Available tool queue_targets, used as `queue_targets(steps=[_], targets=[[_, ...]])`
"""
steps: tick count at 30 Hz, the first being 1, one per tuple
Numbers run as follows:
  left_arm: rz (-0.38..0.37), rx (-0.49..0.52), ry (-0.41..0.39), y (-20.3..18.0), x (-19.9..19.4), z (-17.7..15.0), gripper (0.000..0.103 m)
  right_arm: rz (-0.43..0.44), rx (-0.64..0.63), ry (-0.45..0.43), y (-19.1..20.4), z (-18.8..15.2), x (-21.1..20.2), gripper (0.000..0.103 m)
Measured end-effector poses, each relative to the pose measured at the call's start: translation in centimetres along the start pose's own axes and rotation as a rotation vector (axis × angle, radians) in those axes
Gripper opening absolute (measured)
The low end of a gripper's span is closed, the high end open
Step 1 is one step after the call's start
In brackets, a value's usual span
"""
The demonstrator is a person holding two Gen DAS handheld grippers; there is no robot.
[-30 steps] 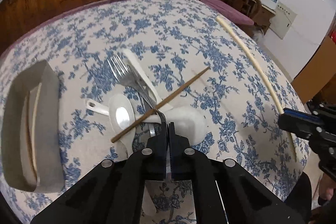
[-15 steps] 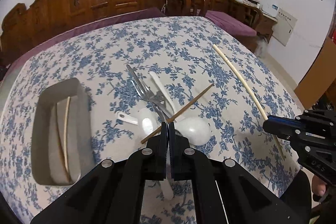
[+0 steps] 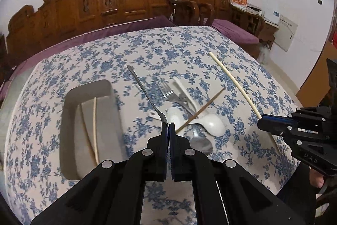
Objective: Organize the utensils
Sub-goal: 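Carry the metal spoon into the tray and open the left tool while the right tool holds the chopstick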
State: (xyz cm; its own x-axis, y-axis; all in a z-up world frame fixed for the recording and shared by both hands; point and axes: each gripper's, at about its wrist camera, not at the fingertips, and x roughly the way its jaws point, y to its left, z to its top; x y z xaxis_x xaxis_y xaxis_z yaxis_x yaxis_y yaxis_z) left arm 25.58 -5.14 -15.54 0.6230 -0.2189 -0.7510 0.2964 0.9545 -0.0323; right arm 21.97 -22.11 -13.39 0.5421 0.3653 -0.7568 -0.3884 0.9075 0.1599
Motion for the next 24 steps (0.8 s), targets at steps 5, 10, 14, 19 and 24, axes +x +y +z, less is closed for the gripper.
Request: queue_targets(steps=[5, 10, 14, 19, 24], targets=[[-0.001, -0.002, -0.011, 1.9, -0.8, -0.5, 0.001, 0.008, -0.007, -0.003, 1.2, 1.3, 0.7, 0.006], [-0.004, -0.001, -0.021, 3.7, -1.2, -1.0, 0.001, 0.017, -0.009, -0.003, 2.3, 2.7, 1.9, 0.006], [-0.011, -0.014, -0.02, 5.2, -1.0, -1.5, 0.001, 0.031, -0.01, 0.007, 3.6, 3.4, 3.3, 0.006], [-0.012, -0.044, -0.007, 7.2, -0.2, -1.9, 0.001, 0.048, -0.036, 0.03, 5.7, 4.0, 5.2, 0.006], [-0.007, -0.079, 0.014, 9.3, 0.7, -2.2, 0.001, 0.063, -0.062, 0.047, 7.7, 4.4, 6.6, 0.006]])
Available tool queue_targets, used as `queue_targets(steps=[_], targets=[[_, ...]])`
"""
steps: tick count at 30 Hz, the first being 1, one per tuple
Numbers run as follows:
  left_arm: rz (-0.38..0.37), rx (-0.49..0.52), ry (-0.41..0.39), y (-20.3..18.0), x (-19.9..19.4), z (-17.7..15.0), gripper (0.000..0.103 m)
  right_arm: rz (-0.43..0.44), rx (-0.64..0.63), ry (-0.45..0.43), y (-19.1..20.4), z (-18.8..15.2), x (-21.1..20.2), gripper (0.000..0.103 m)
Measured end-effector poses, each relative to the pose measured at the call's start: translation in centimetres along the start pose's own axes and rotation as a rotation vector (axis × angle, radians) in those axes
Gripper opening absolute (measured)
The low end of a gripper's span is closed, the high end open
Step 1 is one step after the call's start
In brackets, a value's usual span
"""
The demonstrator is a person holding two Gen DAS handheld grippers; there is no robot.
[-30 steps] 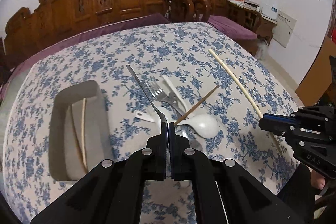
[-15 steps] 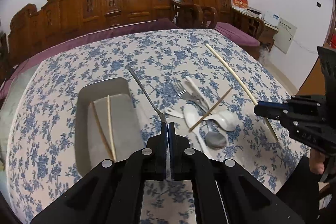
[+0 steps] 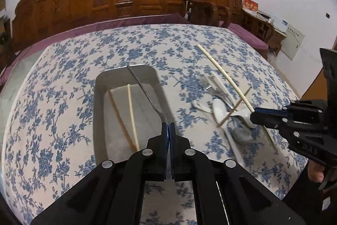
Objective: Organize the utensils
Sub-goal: 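Carry the metal spoon into the tray and open the left tool while the right tool holds the chopstick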
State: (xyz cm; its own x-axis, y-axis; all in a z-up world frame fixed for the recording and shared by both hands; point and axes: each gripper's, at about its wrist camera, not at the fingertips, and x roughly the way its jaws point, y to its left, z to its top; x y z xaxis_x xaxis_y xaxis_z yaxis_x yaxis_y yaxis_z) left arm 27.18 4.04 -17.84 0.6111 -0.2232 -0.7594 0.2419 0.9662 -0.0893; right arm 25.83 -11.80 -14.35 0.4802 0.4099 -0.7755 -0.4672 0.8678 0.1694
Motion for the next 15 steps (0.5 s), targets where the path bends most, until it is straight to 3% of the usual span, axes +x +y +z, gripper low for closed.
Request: queue_targets(steps=[15], targets=[[-0.006, -0.069, 0.087, 3.6, 3.4, -0.5, 0.001, 0.024, -0.046, 0.029, 3.4, 1.4, 2.6, 0.006]])
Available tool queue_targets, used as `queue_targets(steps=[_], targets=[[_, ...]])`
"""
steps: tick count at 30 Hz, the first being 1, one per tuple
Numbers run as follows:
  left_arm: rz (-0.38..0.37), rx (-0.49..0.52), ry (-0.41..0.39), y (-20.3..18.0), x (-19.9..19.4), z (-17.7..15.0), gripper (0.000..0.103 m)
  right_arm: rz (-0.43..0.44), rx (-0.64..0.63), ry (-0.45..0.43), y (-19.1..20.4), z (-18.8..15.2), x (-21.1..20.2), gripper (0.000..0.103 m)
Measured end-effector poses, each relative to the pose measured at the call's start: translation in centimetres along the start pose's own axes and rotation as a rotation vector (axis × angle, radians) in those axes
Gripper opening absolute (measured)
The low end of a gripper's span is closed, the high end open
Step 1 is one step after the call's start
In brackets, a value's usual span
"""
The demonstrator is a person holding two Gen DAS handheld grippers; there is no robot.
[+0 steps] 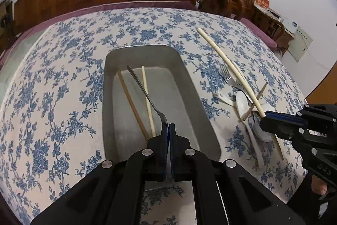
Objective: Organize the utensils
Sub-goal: 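Carry the metal spoon into the tray and open the left tool while the right tool holds the chopstick, then lower the light chopstick into the tray and open the right tool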
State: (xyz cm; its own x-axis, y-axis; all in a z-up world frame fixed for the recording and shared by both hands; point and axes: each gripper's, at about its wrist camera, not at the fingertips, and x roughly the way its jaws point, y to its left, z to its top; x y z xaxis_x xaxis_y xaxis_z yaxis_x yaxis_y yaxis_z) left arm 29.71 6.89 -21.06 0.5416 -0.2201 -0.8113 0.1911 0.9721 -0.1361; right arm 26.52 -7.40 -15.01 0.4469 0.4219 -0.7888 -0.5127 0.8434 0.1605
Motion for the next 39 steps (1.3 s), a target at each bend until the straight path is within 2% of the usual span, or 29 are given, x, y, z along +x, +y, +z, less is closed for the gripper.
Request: queue_targets(steps=[12, 28, 32, 39], targets=[[0.022, -0.023, 0.012, 1.2, 0.5, 0.1, 0.002, -0.005, -0.01, 0.014, 0.8, 0.5, 0.5, 0.006], [0.039, -0.05, -0.062, 2.9, -2.3, 1.0, 0.004, 0.016, 0.011, 0.018, 2.2, 2.0, 1.8, 0.006], [0.058, -0.062, -0.083, 3.6, -3.0, 1.2, 0.013, 0.033, 0.039, 0.023, 2.5, 2.7, 2.7, 0.006], [0.096, -0.081, -0.108, 5.0, -3.8, 1.5, 0.014, 0.066, 0.099, 0.034, 3.3, 3.9, 4.9, 0.006]])
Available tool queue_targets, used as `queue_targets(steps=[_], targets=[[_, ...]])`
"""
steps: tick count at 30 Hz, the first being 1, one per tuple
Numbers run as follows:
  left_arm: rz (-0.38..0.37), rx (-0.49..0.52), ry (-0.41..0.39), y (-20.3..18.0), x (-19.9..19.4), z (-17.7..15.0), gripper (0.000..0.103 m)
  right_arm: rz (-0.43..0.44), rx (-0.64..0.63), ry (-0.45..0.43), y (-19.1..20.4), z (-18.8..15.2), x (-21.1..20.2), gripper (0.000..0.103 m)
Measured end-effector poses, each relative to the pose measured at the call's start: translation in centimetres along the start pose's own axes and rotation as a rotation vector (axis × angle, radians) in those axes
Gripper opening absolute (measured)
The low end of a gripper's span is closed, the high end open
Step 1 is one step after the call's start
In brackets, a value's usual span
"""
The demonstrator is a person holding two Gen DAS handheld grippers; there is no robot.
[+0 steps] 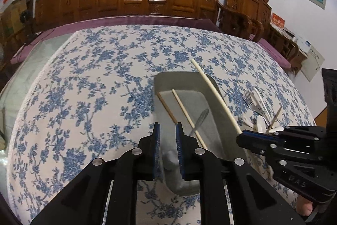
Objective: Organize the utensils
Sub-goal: 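Lower the light chopstick into the tray and open the right tool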
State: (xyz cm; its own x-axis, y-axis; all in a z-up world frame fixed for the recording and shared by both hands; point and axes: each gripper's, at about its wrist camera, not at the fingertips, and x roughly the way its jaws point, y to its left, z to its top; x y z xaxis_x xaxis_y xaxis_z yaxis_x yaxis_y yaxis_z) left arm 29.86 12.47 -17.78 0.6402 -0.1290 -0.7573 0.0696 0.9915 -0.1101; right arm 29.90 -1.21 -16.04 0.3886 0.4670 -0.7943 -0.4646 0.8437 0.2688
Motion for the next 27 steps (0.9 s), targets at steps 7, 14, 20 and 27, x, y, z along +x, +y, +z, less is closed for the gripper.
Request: queue_targets(steps=[7, 14, 20, 27], targets=[[0.024, -0.017, -0.012, 1.1, -0.2, 0.2, 0.019, 0.003, 0.033, 0.004, 0.9, 1.1, 2.2, 0.006], [0.033, -0.032, -0.022, 1.8, -0.5, 0.3, 0.023, -0.009, 0.072, 0.018, 0.1, 1.3, 4.3, 0.006], [0.034, -0.036, -0.024, 1.9, -0.5, 0.4, 0.023, -0.019, 0.064, 0.027, 0.1, 0.8, 4.9, 0.006], [0.032, -0.034, -0.026, 1.7, -0.6, 0.4, 0.023, -0.005, 0.059, 0.011, 0.1, 0.7, 4.4, 0.008]])
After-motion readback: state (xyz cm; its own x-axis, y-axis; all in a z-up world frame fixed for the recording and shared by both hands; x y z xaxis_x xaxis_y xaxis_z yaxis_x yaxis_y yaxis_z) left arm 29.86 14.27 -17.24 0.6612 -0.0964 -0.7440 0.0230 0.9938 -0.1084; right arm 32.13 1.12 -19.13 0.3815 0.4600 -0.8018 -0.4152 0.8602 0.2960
